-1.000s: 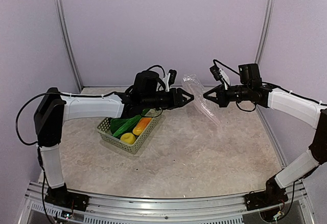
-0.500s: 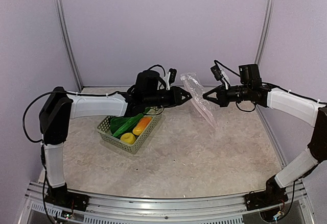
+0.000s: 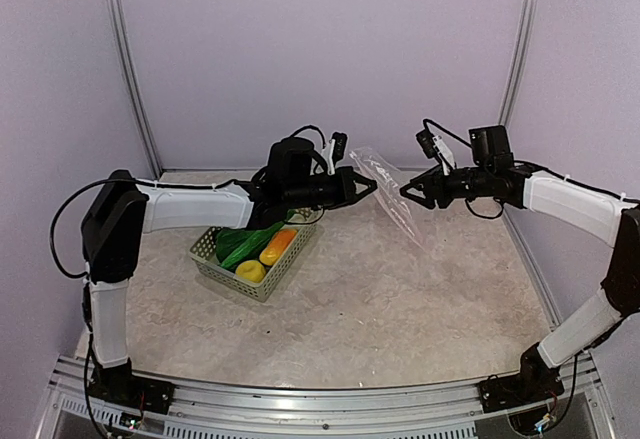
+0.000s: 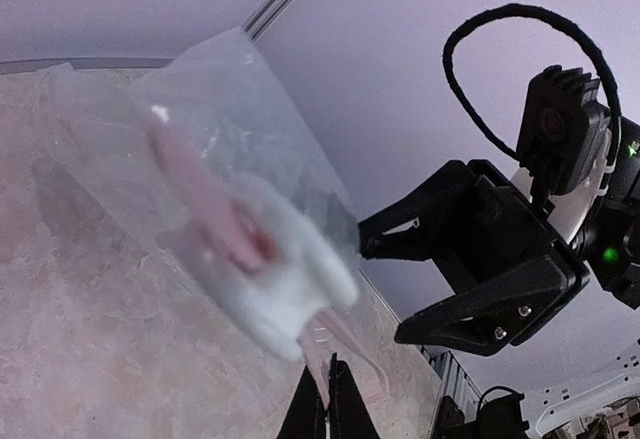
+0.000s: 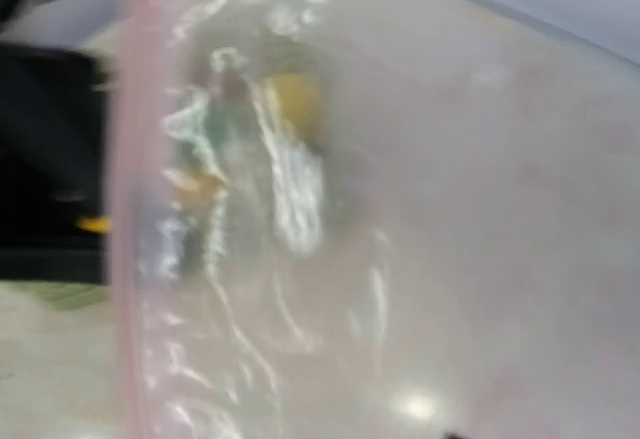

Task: Place the food in the zip-top bag and seal the zipper
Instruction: Pass from the right arm to the left, then open the zipper food storage bag.

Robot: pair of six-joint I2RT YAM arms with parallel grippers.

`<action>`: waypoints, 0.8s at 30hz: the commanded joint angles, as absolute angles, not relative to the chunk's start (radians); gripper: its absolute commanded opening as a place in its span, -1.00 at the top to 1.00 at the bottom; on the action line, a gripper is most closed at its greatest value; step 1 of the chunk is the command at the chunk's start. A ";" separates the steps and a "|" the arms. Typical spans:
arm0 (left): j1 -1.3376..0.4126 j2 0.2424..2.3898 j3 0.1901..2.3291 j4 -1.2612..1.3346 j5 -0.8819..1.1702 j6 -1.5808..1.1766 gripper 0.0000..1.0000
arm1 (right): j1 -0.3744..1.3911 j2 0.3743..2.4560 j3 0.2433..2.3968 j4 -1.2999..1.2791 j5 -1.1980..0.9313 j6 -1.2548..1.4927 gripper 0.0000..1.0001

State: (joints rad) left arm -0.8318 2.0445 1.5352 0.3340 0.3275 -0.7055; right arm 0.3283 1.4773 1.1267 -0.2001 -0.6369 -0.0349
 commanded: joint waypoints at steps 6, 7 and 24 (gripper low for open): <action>-0.831 2.058 1.561 0.380 0.237 -0.834 1.00 | 0.505 1.349 1.143 -0.304 -0.151 -0.270 -0.28; -0.833 2.060 1.568 0.379 0.234 -0.838 1.00 | 0.529 1.350 1.139 -0.308 -0.130 -0.293 -0.33; -0.846 2.075 1.588 0.357 0.279 -0.839 1.00 | 0.568 1.456 1.169 -0.223 0.069 -0.308 0.18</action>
